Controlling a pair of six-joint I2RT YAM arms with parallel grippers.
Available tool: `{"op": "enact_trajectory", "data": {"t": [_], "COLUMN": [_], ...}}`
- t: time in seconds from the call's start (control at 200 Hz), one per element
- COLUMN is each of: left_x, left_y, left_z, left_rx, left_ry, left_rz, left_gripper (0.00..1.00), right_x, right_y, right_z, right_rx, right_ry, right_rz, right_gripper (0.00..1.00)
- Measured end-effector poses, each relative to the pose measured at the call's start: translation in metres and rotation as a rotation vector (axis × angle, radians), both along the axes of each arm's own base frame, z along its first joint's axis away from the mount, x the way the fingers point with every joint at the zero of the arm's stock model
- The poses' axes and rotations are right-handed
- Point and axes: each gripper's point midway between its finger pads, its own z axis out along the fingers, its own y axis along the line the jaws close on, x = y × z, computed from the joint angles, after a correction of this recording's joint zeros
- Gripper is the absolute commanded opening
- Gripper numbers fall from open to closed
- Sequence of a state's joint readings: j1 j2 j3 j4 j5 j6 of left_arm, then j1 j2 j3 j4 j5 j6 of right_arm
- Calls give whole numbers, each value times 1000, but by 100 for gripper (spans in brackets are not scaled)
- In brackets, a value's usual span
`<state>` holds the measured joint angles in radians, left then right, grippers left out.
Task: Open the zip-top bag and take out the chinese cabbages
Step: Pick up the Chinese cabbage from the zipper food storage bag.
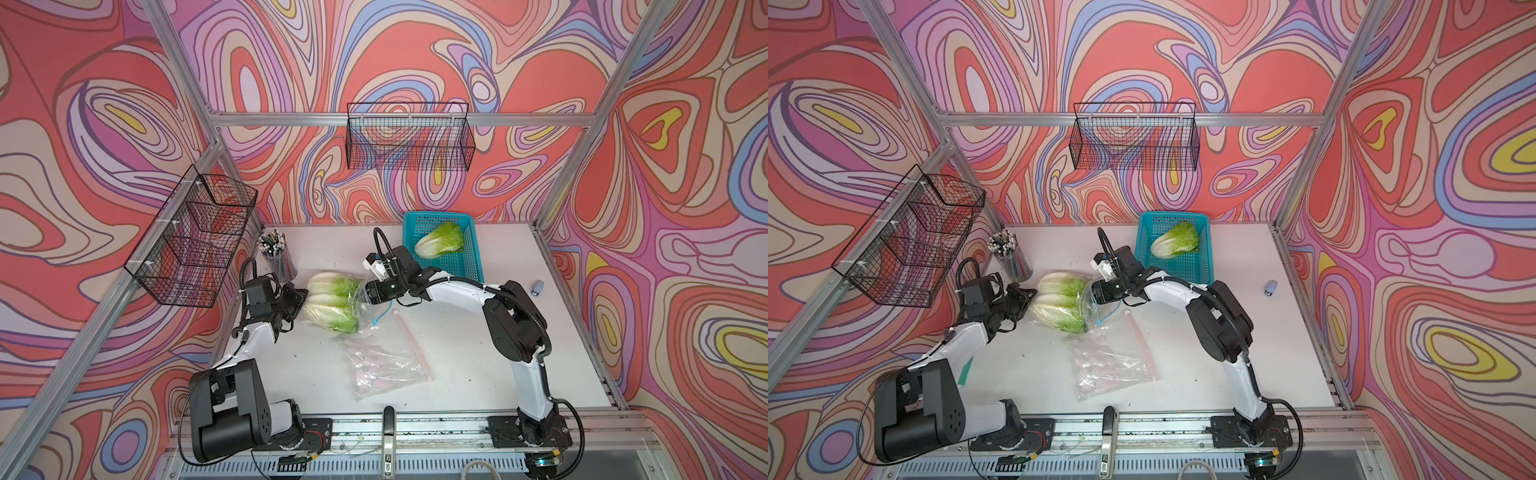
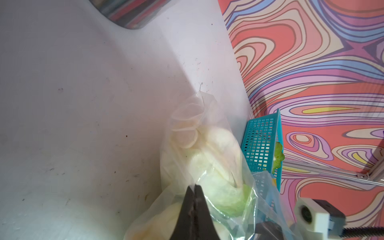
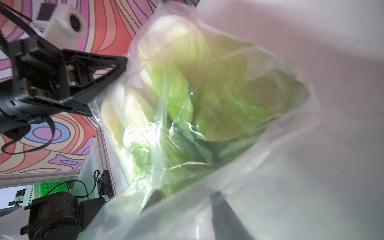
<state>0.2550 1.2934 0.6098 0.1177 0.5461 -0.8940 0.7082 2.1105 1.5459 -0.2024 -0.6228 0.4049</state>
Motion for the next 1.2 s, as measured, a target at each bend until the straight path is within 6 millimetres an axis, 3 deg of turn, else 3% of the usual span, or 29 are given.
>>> {"op": "enact_trajectory", "data": {"t": [0.065, 0.265, 0.626, 0.806, 1.032, 1.147, 1.202], "left_x": [0, -4, -5, -8, -8, -7, -6], "left_y": [-1, 0, 2, 2, 3, 3, 2], "left_z": [1, -11, -28, -40, -45, -45, -45], "left_rx": [4, 6, 12, 9, 4, 4, 5], "left_ry": [-2, 33, 79, 105, 106, 102, 99], "left_rz": [-1, 7, 18, 20, 25, 27, 26], "left_gripper": [0, 0, 0, 0, 0, 0, 0], "right_x": [-4, -13, -19, -20, -20, -21, -21], "right_y": [-2, -2, 7, 11, 11, 9, 8], "right_z": [-6, -16, -7, 0, -7, -19, -22], "right_rx": [0, 26, 147, 188, 180, 146, 137], "right_ry": [22, 76, 139, 153, 179, 200, 206], "right_rz": [1, -1, -1, 5, -2, -10, -11], "right_gripper": [28, 27, 42, 44, 22, 22, 26]}}
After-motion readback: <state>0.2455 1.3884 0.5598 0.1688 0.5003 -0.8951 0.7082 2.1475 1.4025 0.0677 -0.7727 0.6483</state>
